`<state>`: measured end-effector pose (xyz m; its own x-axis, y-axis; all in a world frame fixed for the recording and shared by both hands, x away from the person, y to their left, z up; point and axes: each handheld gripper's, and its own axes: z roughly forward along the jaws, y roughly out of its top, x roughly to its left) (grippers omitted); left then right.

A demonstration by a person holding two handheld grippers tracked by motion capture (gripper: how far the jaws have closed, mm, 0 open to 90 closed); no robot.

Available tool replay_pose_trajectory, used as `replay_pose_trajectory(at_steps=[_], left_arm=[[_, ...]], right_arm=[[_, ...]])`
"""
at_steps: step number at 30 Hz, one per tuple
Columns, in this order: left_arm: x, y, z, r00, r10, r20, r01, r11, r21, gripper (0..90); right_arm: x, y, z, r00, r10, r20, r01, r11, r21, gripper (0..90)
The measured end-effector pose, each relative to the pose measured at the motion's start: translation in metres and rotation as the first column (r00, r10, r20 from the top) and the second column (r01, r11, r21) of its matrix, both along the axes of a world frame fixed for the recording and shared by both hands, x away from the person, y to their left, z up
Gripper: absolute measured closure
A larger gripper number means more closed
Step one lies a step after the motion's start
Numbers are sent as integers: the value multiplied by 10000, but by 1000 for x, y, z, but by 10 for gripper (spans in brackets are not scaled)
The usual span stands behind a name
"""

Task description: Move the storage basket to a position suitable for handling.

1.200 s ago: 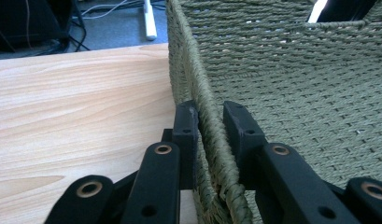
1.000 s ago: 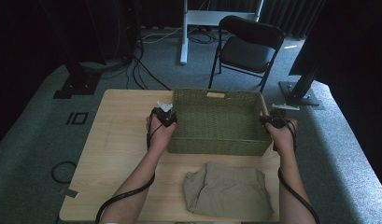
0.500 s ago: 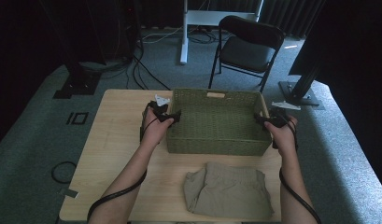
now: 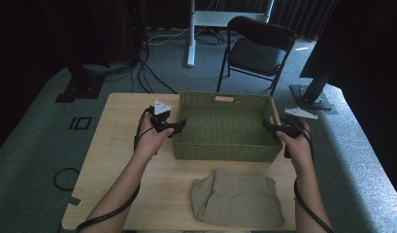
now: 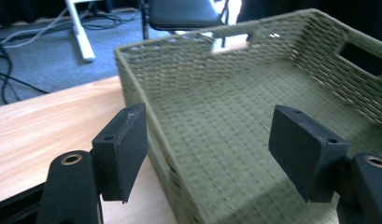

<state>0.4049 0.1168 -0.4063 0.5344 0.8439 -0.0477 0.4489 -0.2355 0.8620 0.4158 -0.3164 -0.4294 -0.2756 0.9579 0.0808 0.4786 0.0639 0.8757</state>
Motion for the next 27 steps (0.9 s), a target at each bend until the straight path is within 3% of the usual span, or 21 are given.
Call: replay_pose_trajectory(at_steps=[6,15,18,19,20,22,27], left_arm=[[-20,0,-1,9982,-589,-74,588,9981,-180,296],[-36,-7,0,9928,-1195,112,1199,9919,-418,193],[-46,-17,-3,9839,-1785,66,1786,9821,-606,192],[-46,-17,-3,9839,-1785,66,1786,9821,-606,192],[-50,-21,-4,9777,-2101,77,2101,9757,-619,192],[-56,-25,-5,9732,-2301,-19,2294,9710,-667,192],[-67,-28,-13,9701,-2418,-193,2401,9685,-654,192]], right_arm=[[-18,-1,7,9984,310,464,-325,9990,312,189],[-48,2,8,9928,873,819,-905,9952,359,174],[-58,5,5,9894,1211,800,-1234,9920,249,170],[-61,6,5,9885,1282,807,-1302,9913,198,169],[-61,6,5,9885,1282,807,-1302,9913,198,169],[-70,8,3,9860,1421,871,-1441,9894,170,167],[-88,9,-4,9827,1631,872,-1661,9857,279,167]])
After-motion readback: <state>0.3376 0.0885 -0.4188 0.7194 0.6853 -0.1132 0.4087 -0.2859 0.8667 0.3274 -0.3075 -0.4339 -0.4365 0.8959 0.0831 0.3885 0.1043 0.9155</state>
